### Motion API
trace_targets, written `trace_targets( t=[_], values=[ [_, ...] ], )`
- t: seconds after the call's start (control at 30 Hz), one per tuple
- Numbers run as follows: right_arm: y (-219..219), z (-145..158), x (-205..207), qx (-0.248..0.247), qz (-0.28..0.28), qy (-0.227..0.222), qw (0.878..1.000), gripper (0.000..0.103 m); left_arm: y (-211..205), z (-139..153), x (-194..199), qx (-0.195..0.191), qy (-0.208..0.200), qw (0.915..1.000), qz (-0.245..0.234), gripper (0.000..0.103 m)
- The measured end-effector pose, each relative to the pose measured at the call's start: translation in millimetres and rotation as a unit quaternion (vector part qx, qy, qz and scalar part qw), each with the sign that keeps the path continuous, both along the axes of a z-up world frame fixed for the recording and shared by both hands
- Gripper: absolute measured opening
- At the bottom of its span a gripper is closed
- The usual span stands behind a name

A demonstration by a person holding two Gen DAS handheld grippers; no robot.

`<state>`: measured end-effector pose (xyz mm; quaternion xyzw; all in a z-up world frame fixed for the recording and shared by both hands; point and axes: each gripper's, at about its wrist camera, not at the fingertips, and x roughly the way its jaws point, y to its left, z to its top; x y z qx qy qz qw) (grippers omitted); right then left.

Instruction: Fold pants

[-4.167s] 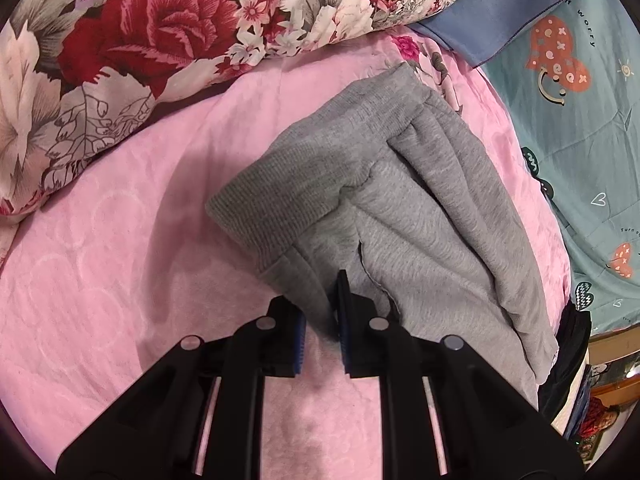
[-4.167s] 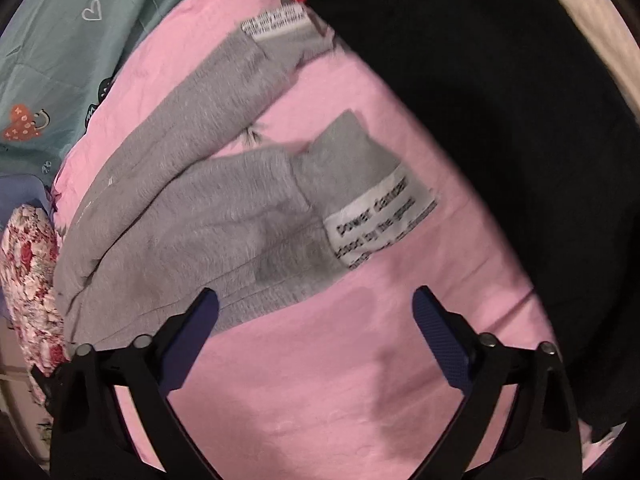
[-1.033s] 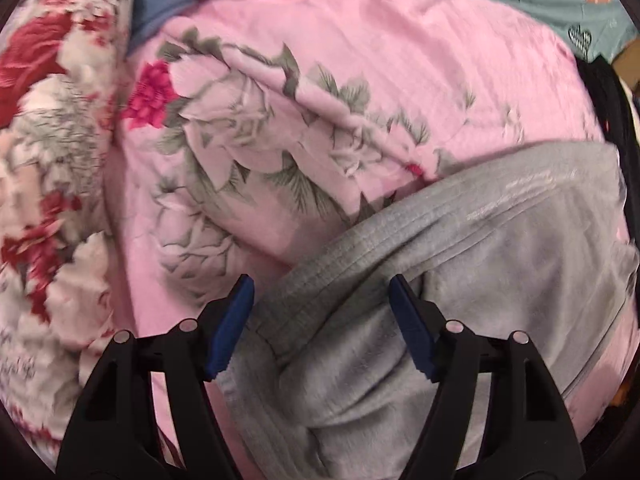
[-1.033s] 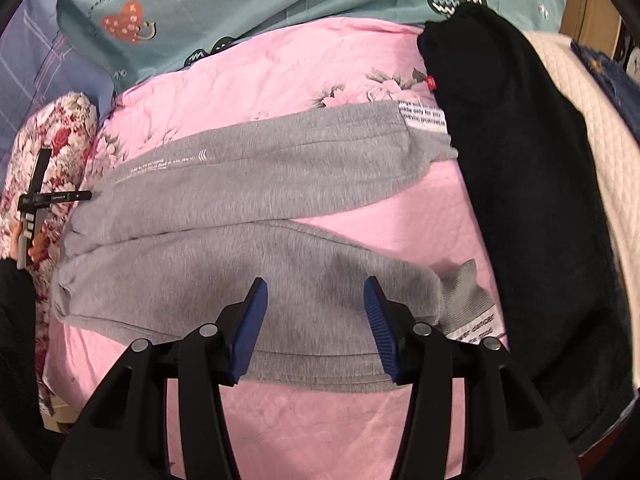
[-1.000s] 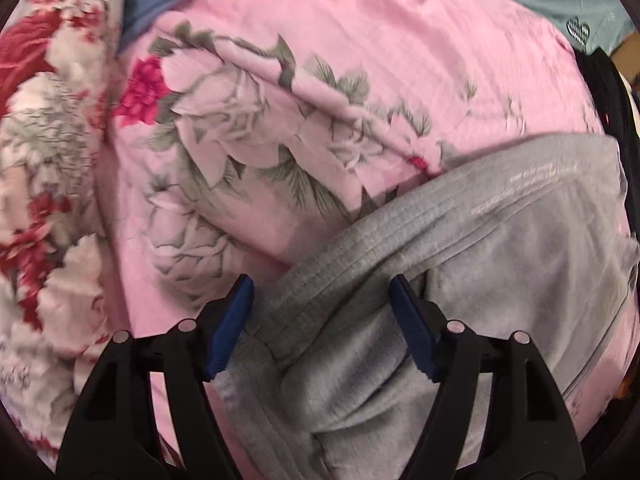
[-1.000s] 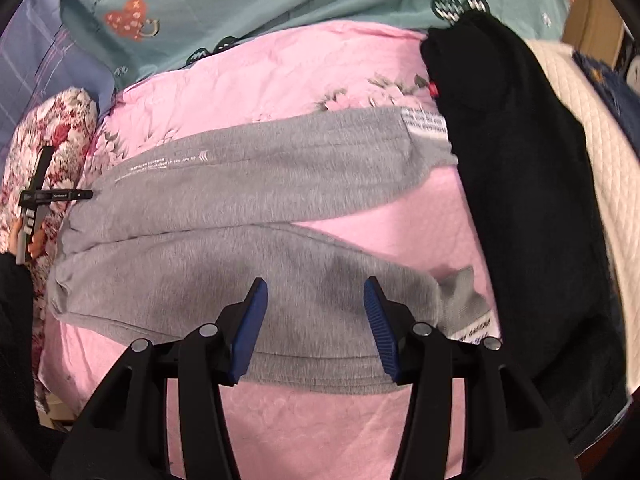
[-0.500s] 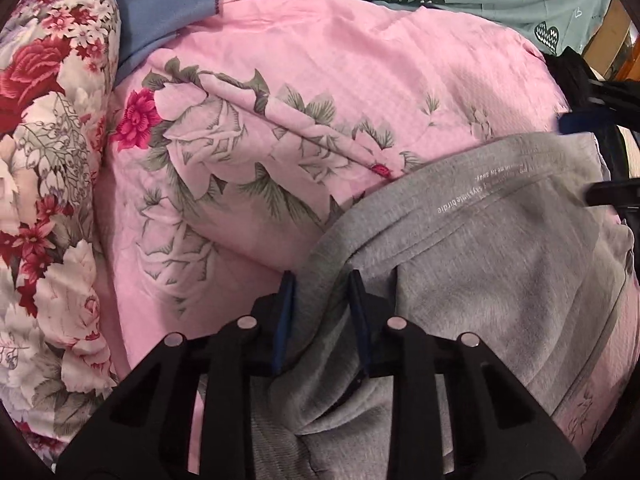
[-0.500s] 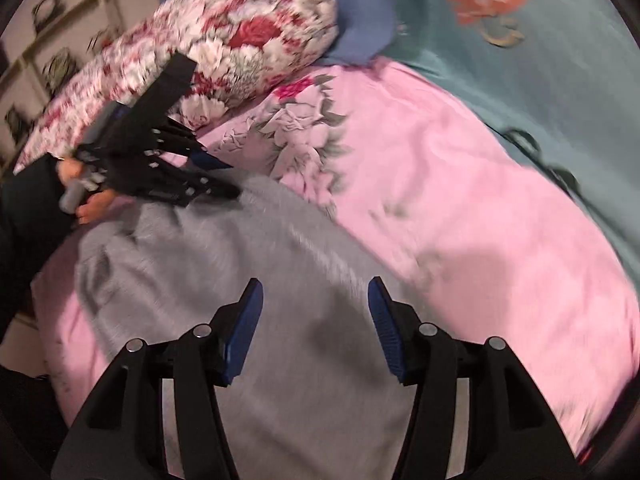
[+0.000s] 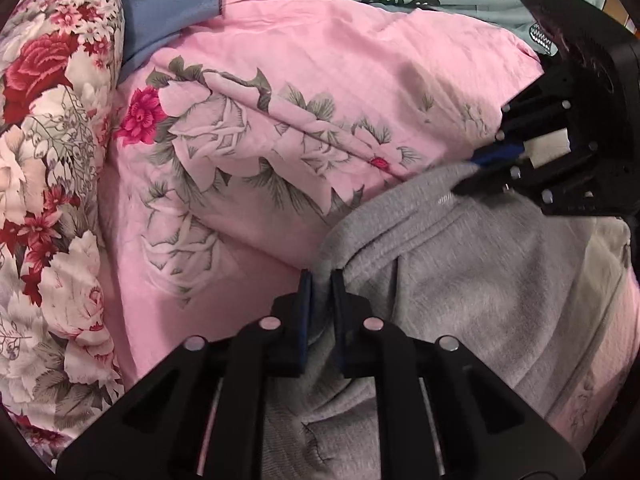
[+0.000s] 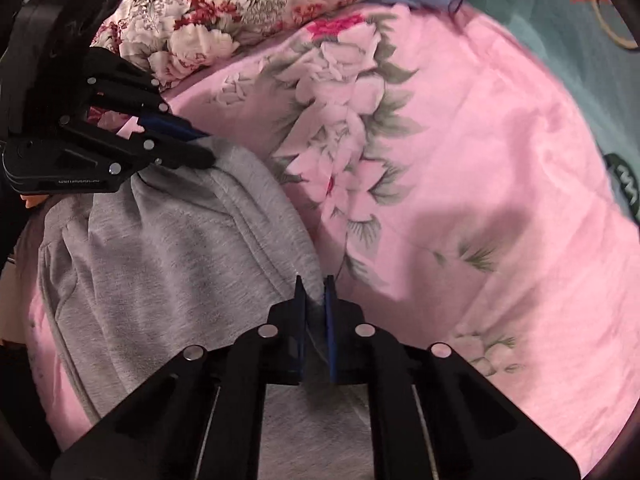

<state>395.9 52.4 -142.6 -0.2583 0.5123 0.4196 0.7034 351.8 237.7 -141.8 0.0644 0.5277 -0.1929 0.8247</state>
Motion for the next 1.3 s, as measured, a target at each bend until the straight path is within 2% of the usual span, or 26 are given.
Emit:
trace_targets(
  t=[0.03, 0.1, 0.23, 0.37, 0.43, 0.53, 0.6, 0.7, 0.83, 0.93, 1.1, 1.2, 1.3],
  values=[
    [-2, 5, 2, 0.006, -0.007, -0.008, 1.000, 0.008, 1, 2, 2, -0.003, -0.001, 1.0000, 0.000, 0.015],
    [-3, 13, 8, 0.018, -0.023, -0.021, 0.999, 0.008, 2, 2, 6, 0.000, 0.000, 1.0000, 0.001, 0.016],
    [2, 14, 16, 0.009, -0.028, -0.039, 0.999, 0.008, -3, -3, 24, 0.024, -0.002, 0.9997, 0.002, 0.009],
    [4, 11, 32, 0.010, -0.054, -0.041, 0.998, 0.008, -13, -7, 43, 0.047, -0.009, 0.9988, 0.004, 0.009],
    [5, 3, 42, 0.004, -0.064, -0.030, 0.997, 0.008, -14, -8, 47, 0.045, -0.006, 0.9989, 0.009, 0.009],
    [3, 4, 42, 0.010, -0.072, -0.023, 0.997, 0.008, -13, 1, 40, 0.047, -0.013, 0.9987, 0.014, 0.008],
    [1, 21, 33, 0.024, -0.064, -0.027, 0.997, 0.008, -12, 14, 24, 0.045, -0.031, 0.9984, 0.011, 0.008],
    [-6, 54, 8, 0.045, -0.054, -0.039, 0.997, 0.008, -7, 44, -15, 0.028, -0.069, 0.9972, 0.012, 0.008],
    [-22, 98, -48, 0.081, -0.049, -0.042, 0.995, 0.008, -8, 76, -77, 0.005, -0.116, 0.9932, -0.003, 0.008],
    [-31, 110, -104, 0.094, -0.051, -0.030, 0.994, 0.008, -3, 81, -134, -0.010, -0.129, 0.9915, -0.016, 0.009],
    [-29, 84, -196, 0.077, -0.055, -0.007, 0.995, 0.008, -8, 62, -199, -0.010, -0.111, 0.9936, -0.018, 0.009],
    [-26, 62, -229, 0.074, -0.066, 0.000, 0.995, 0.008, -6, 39, -220, -0.009, -0.090, 0.9958, -0.015, 0.010],
    [-22, 35, -245, 0.062, -0.065, 0.017, 0.996, 0.008, -1, 15, -228, -0.017, -0.067, 0.9976, -0.008, 0.011]
  ],
)
